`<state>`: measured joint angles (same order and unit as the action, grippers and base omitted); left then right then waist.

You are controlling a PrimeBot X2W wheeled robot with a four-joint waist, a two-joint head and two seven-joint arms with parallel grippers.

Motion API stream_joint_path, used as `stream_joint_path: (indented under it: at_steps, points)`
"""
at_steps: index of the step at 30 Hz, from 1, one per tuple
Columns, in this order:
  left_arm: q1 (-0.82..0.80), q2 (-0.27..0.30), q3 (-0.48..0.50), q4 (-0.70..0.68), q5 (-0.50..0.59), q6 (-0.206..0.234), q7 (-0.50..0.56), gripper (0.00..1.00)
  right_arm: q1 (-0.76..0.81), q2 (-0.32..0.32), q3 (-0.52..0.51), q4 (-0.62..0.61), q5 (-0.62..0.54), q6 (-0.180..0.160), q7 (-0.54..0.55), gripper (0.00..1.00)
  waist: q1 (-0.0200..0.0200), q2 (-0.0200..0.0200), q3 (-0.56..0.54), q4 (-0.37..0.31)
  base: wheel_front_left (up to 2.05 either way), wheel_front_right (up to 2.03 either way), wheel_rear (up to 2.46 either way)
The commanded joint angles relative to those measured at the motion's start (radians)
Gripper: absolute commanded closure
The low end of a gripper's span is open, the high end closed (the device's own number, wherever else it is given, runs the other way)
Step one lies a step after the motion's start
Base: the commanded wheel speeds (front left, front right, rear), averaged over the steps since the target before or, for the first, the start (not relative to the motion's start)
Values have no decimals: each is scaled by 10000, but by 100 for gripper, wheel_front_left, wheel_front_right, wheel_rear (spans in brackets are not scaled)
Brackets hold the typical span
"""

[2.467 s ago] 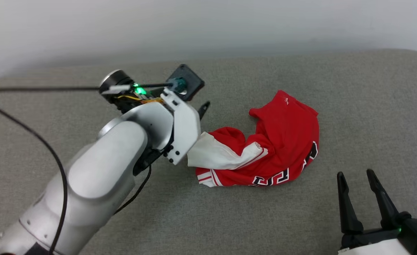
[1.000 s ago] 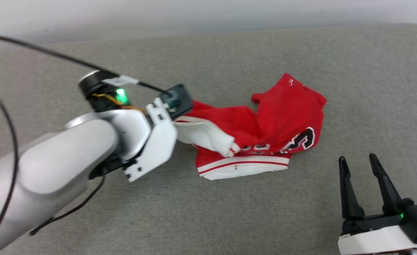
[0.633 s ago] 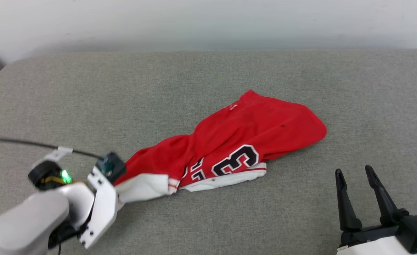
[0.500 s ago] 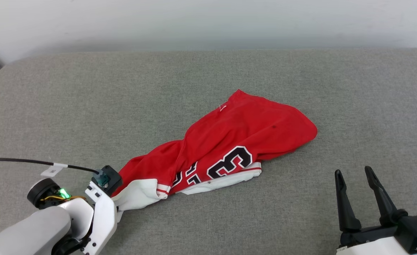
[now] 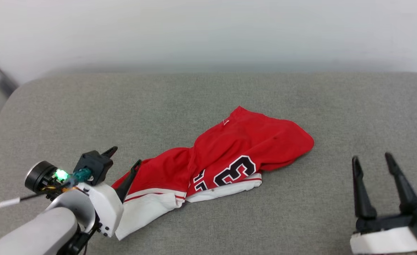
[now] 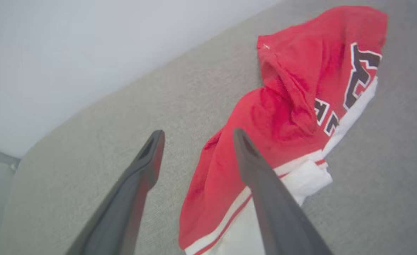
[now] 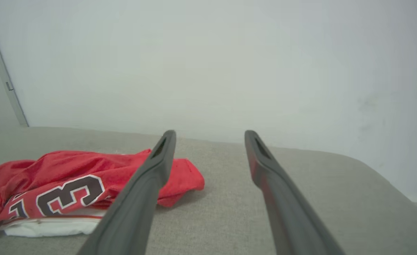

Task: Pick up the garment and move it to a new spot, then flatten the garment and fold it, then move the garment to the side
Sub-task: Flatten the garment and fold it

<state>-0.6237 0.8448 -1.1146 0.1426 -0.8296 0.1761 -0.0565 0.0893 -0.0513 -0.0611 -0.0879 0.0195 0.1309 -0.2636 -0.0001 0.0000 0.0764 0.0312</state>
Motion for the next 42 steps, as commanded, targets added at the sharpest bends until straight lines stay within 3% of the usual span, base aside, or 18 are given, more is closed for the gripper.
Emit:
stream_joint_path:
  at_steps: [1,4,10,14,15,18,22,26,29,36,42]
  points:
    - [372,140,151,-408,222,571,-481,0,-435,21,-96,-244,-304,-3,-16,0,1,0,-186,76,0,0,0]
    - [742,228,445,-1048,558,1725,-1253,0,-1113,-65,-135,-449,-779,-3,-16,0,1,0,-235,133,0,0,0]
    - [1802,-67,1450,-1963,908,3984,-2027,0,-3172,-1268,304,-310,-833,-3,-16,0,1,0,-17,300,0,0,0]
    - [2497,-686,2428,-2437,1418,4955,-2098,0,-4585,-2442,1269,766,-407,-5,-15,0,1,0,252,476,0,0,0]
    - [2497,-686,2428,-2437,1418,4955,-2098,0,-4585,-2442,1269,766,-407,-5,-15,0,1,0,252,476,0,0,0]
    - [3226,-1141,3309,-2636,2027,5344,-2090,0,-5766,-3314,2587,1937,328,-3,742,0,1,0,471,609,0,0,0]
    - [4021,-1877,4415,-2788,2813,5357,-2086,0,-7363,-4537,5104,2989,2335,-5,3322,0,1,0,846,769,0,0,0]
    - [4547,-2637,5355,-2778,3544,5056,-2087,0,-9227,-5739,7767,3116,4447,-6,5887,0,1,0,1369,960,0,0,0]
    - [4726,-3232,5929,-2694,4052,4656,-2088,0,-10428,-6197,9316,3224,5687,-5,7417,0,1,0,1827,1152,0,0,0]
    - [4446,-4558,6794,-2468,5131,3557,-2089,0,-12710,-6423,11855,3674,7710,-5,10505,0,1,0,2992,1675,0,0,0]
    - [4115,-5502,7507,-2227,5806,2664,-2089,0,-13551,-6222,13131,4194,8330,-5,11659,0,1,0,3827,1926,0,0,0]
